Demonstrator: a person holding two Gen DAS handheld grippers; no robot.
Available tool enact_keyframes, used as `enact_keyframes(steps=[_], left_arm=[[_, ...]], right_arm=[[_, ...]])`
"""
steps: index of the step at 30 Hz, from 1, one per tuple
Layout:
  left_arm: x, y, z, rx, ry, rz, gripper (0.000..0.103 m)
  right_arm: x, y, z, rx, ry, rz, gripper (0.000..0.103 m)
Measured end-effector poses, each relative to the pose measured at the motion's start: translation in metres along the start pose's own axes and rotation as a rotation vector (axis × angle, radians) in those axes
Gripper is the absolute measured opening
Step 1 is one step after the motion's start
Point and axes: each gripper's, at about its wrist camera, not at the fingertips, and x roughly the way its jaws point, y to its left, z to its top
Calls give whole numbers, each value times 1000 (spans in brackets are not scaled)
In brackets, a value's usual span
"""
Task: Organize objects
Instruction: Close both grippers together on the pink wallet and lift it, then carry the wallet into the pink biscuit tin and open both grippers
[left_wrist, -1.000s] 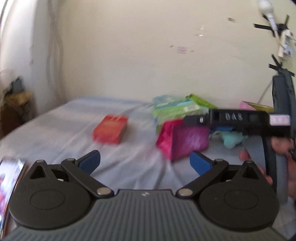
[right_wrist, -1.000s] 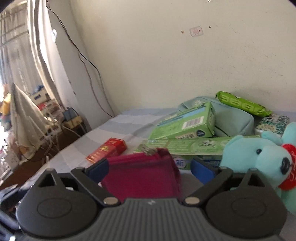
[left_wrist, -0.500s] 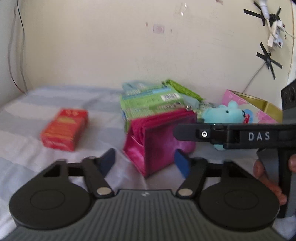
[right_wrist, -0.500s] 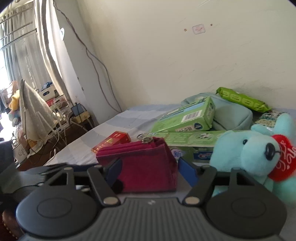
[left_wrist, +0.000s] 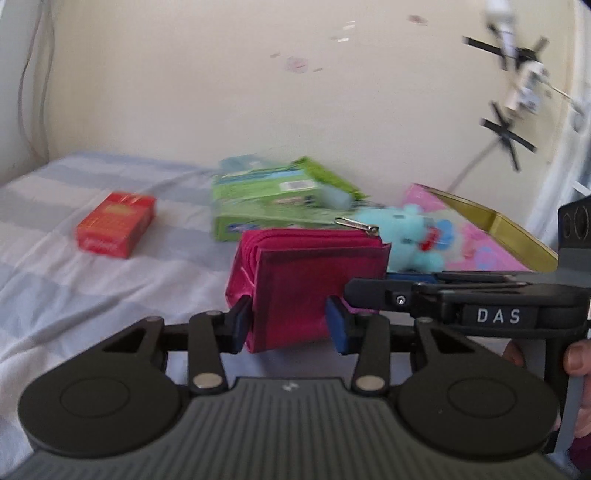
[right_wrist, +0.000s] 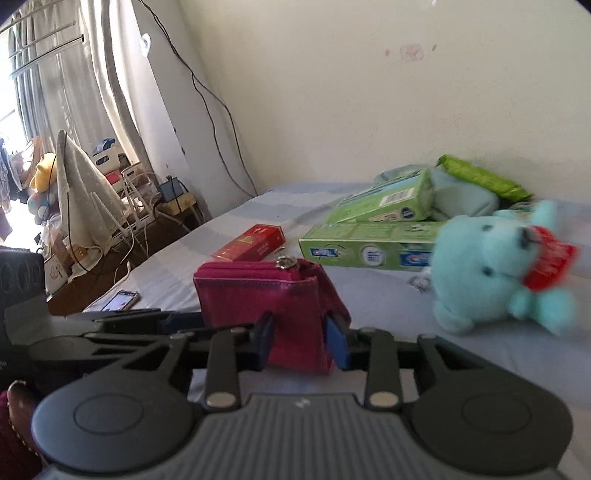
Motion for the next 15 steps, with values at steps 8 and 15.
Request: enact_keyframes(steps=[8, 15], left_arm=[[11, -106, 36, 171, -72, -172, 44], [65, -211, 49, 253, -53, -323, 44]], right_arm=[[-113, -39, -18, 14, -229, -223, 31], [-175, -122, -34, 90, -321, -416, 30]])
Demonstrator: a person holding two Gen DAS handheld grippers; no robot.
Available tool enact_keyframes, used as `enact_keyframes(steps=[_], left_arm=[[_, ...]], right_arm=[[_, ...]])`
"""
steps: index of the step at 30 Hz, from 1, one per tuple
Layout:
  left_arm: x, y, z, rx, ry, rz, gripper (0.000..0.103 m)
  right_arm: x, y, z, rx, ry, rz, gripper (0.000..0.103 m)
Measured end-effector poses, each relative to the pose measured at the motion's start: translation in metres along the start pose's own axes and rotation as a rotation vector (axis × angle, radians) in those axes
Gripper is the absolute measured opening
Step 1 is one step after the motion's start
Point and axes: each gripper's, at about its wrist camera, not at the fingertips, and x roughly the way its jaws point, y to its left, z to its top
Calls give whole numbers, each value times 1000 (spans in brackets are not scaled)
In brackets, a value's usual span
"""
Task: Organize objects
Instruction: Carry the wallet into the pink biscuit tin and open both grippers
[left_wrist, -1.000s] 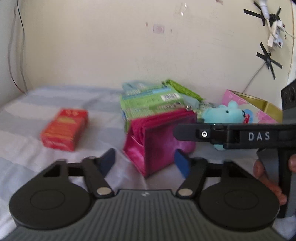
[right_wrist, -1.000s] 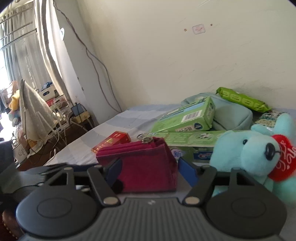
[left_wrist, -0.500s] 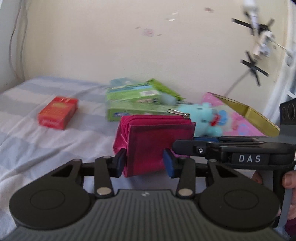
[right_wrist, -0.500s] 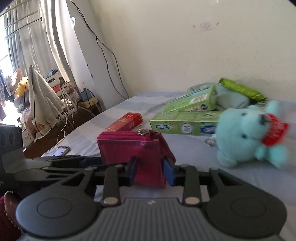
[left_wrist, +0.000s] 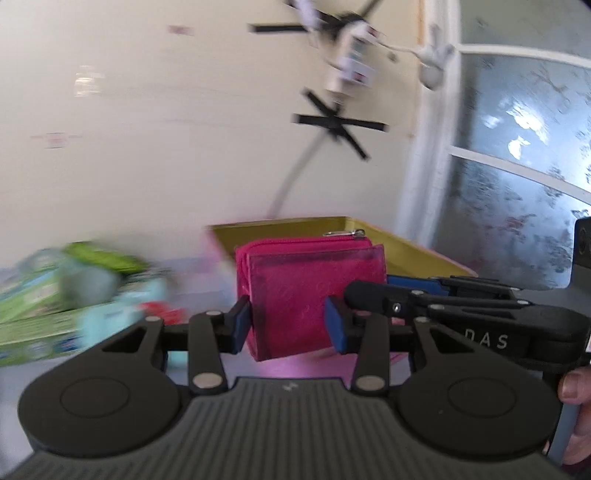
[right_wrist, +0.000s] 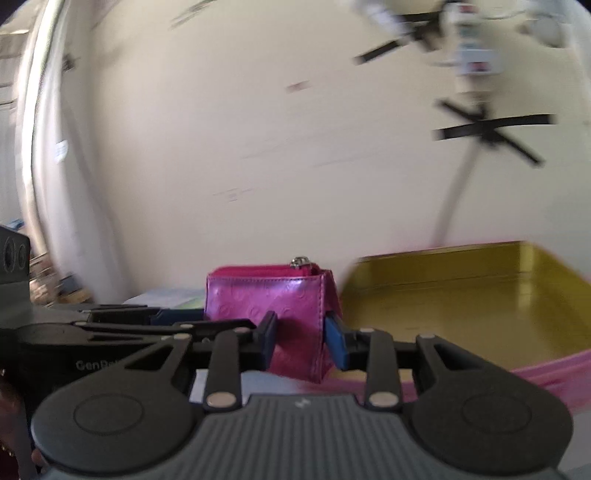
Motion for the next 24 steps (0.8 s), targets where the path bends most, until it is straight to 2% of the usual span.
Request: enact_keyframes(steps=[6, 11, 13, 14, 15, 18, 24], left_arm=[[61, -54, 6, 57, 43, -49, 44], [95, -72, 4, 68, 64, -50, 43], [101, -77, 4, 86, 66, -38, 43], [103, -79, 3, 94, 71, -34, 44], [104, -80, 2, 97, 77, -32, 45], [105, -83, -2, 112, 92, -11, 45], [79, -83, 2, 110, 60, 61, 55]], right_arm=[[10, -72, 1, 67, 22, -87, 30], [16, -87, 0, 68, 4, -162, 25], [18, -95, -3, 94, -21, -196, 27], [15, -98, -6, 108, -42, -228, 37], [12, -100, -8, 116, -63, -262, 41], [1, -106, -9, 125, -134, -342, 42], [-14, -103, -10, 137, -218, -367, 46]])
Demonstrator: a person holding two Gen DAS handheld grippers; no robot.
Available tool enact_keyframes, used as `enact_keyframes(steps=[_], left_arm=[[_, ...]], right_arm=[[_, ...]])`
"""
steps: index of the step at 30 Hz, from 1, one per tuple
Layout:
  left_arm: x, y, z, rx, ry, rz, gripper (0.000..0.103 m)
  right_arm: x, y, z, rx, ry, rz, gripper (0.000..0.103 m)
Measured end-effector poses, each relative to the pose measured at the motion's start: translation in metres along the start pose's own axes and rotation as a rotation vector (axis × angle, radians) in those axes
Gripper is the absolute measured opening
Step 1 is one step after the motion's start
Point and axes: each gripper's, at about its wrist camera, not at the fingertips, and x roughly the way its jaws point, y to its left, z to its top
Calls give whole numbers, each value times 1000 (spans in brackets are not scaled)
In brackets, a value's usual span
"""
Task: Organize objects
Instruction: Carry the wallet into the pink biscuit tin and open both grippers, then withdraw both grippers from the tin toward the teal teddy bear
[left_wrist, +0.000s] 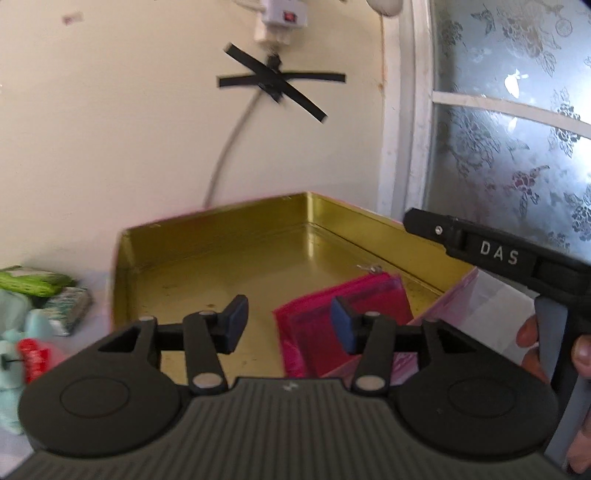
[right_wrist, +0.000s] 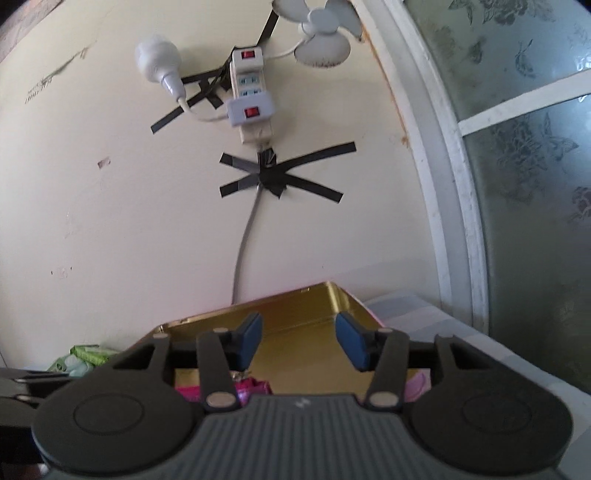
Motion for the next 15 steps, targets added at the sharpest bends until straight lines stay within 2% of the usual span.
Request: enact_keyframes(steps=[4, 10, 15], left_arm=[[-26, 11, 0, -23, -3, 71, 56], [-52, 33, -11, -66, 68, 155, 56], [-68, 46, -24, -65, 87, 191, 56]], right_arm=[[-8, 8, 2, -20, -24, 1, 48], [-27, 19, 4, 94, 43, 47, 48], [-48, 38, -11, 154, 96, 78, 49]])
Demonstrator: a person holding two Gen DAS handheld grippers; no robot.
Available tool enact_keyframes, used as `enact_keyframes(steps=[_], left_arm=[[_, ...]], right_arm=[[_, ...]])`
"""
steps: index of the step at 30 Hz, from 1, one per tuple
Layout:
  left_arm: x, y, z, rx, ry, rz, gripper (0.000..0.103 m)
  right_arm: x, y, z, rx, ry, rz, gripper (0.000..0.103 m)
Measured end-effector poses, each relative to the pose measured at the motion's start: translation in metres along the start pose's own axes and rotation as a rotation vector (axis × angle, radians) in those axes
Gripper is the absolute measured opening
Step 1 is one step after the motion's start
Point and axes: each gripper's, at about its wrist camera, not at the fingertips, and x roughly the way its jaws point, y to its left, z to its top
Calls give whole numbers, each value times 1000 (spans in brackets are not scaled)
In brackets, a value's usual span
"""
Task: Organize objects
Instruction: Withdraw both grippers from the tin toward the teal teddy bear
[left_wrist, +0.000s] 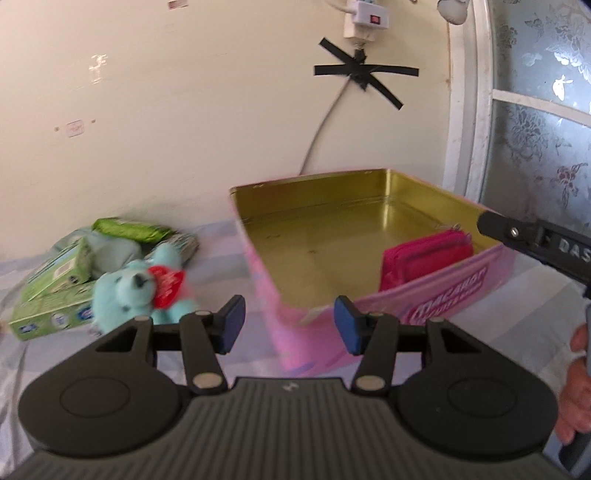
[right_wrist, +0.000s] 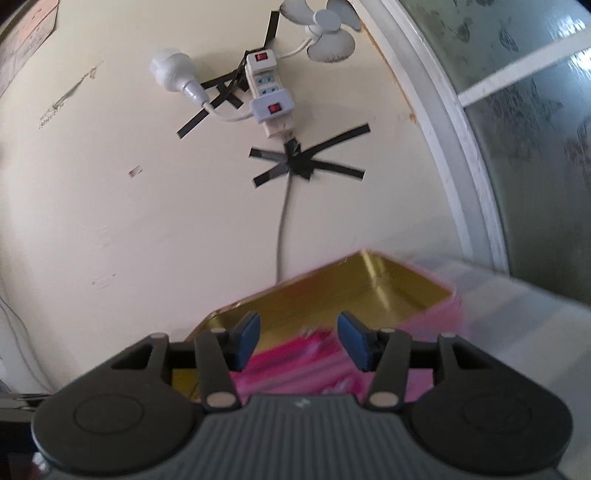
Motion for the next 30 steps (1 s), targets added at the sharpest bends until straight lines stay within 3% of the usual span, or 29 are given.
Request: enact_keyframes(steps=[13, 30], left_arm=[[-20, 58, -31, -60, 28, 145, 61], [-27, 142, -70, -186, 67, 256, 61]], right_arm=[[-9, 70, -39, -53, 169, 102, 50], [3, 174, -65, -311, 333, 237, 53]])
